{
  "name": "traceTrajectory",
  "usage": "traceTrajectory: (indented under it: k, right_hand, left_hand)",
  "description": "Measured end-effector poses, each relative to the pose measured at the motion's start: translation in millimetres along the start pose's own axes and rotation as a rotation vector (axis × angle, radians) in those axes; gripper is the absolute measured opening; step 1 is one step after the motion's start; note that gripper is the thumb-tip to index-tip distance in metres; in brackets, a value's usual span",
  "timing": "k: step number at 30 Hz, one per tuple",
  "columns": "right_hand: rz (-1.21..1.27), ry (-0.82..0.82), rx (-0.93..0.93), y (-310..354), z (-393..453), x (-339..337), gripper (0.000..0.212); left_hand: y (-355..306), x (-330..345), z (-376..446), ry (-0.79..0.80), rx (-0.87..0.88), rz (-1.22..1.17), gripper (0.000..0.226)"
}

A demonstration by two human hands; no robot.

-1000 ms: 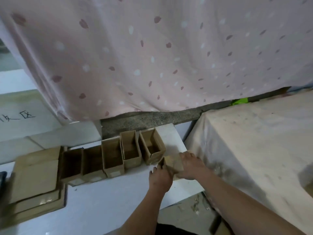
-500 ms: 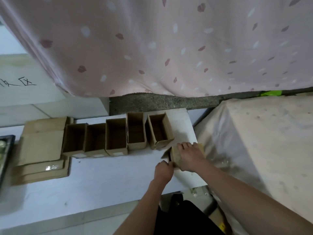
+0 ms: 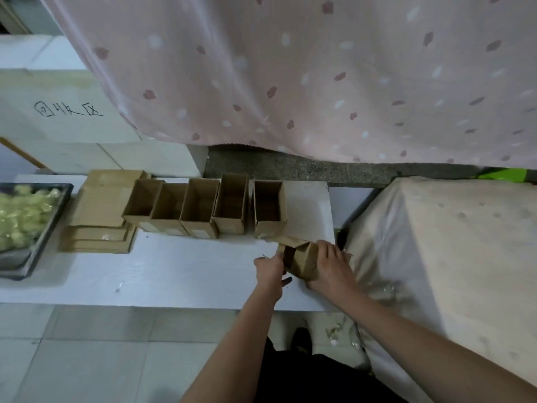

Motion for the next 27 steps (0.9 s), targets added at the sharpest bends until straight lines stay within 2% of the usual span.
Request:
traceTrajectory:
  k: [5, 9, 12, 16, 18, 21, 23, 27]
  right_hand:
    - [0.318, -0.142, -0.052, -10, -21, 7, 0.099]
    - [0.503, -0.145, -0.022, -17, -33, 22, 0.106]
    - [0.547, -0.062, 0.014, -22, -35, 38, 0.114]
    - [0.758, 0.110, 0.173, -32, -30, 50, 0.130]
    - [0.795, 0.126, 0.198, -37, -27, 50, 0.126]
    - [0.857, 0.183, 0.221, -42, -26, 54, 0.102]
    - [0.880, 0.225, 0.238, -43, -23, 55, 0.095]
    - [0.932, 0.264, 0.286, -45, -17, 46, 0.112]
  left_hand:
    - [11, 12, -16, -0.011, 0.034, 0.011, 0.035]
    - [12, 17, -21, -0.096, 0.145, 0.178, 0.040]
    - [8, 17, -20, -0.165, 0.217, 0.318, 0.043]
    - [-1, 20, -13, -0.232, 0.277, 0.538, 0.044]
    - [-5, 24, -9, -0.210, 0.297, 0.610, 0.042]
    - [-9, 28, -4, -0.163, 0.301, 0.694, 0.043]
    - [-11, 30, -1, -0.139, 0.295, 0.729, 0.048]
    - [-14, 33, 4, -0.101, 0.288, 0.717, 0.054]
Point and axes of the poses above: each hand's wrist, its own z-axis towards the middle knuckle, its own x-axis out of the palm, y = z × x, the point moved 5 cm from there along z, towards the middle knuckle, and after that the axes turned 12 degrees about -x, right-handed, at the moved point
